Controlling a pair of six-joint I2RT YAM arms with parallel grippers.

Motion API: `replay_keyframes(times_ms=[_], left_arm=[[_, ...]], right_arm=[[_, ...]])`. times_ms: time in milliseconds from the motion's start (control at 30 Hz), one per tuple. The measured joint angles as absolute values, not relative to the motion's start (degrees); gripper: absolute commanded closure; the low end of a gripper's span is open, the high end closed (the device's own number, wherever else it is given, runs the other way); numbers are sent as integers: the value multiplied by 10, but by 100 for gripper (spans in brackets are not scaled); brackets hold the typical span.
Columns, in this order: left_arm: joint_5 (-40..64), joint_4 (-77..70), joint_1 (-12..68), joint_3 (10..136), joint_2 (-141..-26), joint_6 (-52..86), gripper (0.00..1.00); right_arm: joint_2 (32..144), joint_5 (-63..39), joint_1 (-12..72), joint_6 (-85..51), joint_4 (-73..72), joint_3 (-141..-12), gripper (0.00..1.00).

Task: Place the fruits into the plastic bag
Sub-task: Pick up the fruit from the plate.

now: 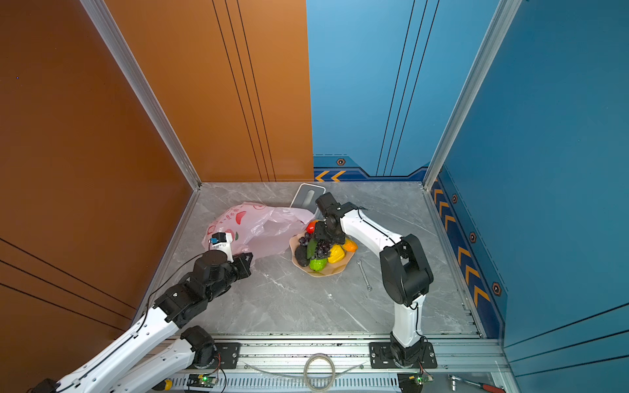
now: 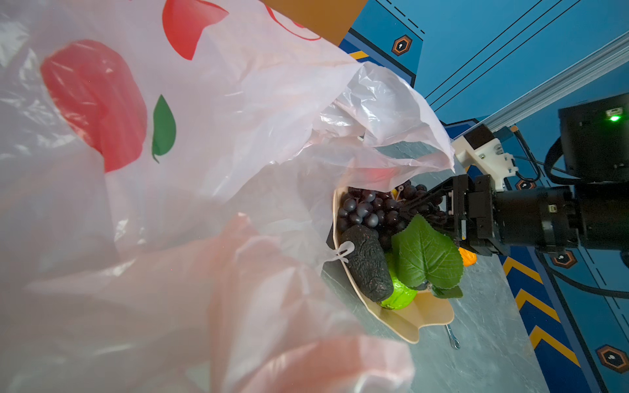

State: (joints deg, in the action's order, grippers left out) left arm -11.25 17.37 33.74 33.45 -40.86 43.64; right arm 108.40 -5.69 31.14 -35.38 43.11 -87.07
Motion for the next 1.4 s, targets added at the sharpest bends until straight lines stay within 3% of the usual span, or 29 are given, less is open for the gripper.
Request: replay_keyframes(times_ms=[400,667,1000,1400], left_arm=[[-112,174,337,335,-409,441,100],[-112,174,337,335,-409,445,100],[-112,174,336,335,-409,445,100],[-112,174,334,335,-408,449,100]], right_arm=[[1067,-60,307,-356,411,-847,58],[1045,-73,296,-360,383,-813,59],[986,-106,277,-373,315,-741,69],[961,-170,249,-404,225,-674,70]])
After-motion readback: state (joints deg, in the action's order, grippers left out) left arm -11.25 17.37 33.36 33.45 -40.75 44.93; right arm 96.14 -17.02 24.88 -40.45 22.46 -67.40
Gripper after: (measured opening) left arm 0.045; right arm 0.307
